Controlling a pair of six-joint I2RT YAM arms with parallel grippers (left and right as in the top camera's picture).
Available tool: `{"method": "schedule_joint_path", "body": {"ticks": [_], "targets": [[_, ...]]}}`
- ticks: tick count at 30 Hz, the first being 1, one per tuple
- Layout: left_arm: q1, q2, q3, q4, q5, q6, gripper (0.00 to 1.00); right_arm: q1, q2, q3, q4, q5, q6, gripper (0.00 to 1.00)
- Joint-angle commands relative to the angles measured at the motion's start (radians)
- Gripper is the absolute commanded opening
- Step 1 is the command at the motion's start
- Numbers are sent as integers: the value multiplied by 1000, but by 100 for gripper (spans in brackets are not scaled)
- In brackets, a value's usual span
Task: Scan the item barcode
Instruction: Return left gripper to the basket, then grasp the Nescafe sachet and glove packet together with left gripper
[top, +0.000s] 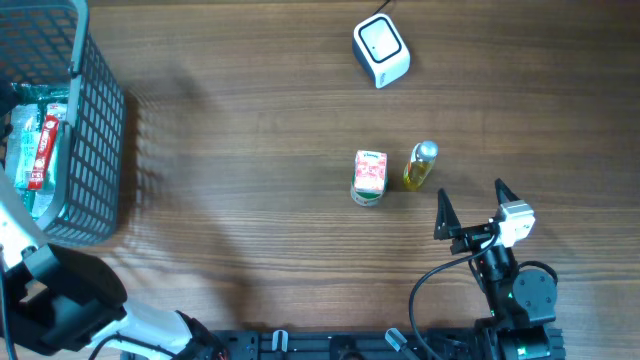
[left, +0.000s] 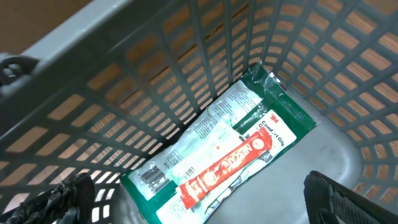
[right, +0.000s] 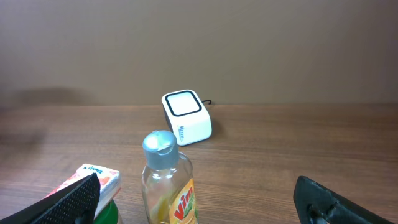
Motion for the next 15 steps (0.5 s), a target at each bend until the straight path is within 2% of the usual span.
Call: {"method": "schedule_joint_path", "body": {"ticks": [1,4,9,13,15], "targets": [[8,40,-7,15,10,61,100,-2,-6,-1,2,9,-7,100],[21,63,-7,14,12,77,100,-2,-6,-1,2,9,-8,100],[51,90,-7,6,99,194,100,-2,-6,-1,2,9,-7,100],[78,109,-8,-21,105,195,100,-2,-6,-1,2,9,-7,100],[93,120,-8,-29,166,195,100,-2,-6,-1,2,9,-7,100]]}}
